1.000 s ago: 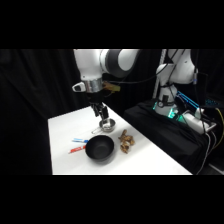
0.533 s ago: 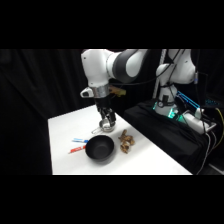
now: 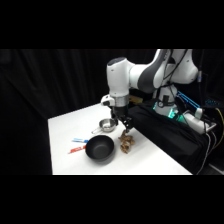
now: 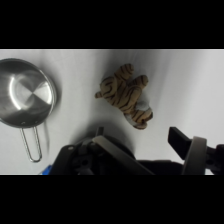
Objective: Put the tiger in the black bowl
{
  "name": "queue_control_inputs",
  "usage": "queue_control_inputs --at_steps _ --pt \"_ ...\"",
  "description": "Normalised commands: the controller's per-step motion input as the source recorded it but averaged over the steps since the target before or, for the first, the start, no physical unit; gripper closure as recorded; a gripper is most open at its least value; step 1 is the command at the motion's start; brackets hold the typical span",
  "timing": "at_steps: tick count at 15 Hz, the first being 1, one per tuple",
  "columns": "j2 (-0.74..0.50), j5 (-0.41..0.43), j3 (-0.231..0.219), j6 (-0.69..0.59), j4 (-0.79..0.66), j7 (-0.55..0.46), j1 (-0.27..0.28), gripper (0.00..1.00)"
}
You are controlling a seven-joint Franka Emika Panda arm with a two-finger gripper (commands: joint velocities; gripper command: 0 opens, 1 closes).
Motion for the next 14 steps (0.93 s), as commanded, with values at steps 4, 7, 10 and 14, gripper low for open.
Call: queue_control_inputs --at_steps 4,7,10,14 --pt "0.08 -0.041 0.040 0.61 -0.28 -0.10 0.031 0.00" --pt "0.33 -0.183 -0.036 0.58 -0.03 -0.13 -0.037 0.00" --pt "0.41 -0.155 -0.032 0.40 0.13 -0.13 -0.062 0.00" --pt "0.40 -0.131 -0.010 0.21 0.23 -0.09 -0.042 0.12"
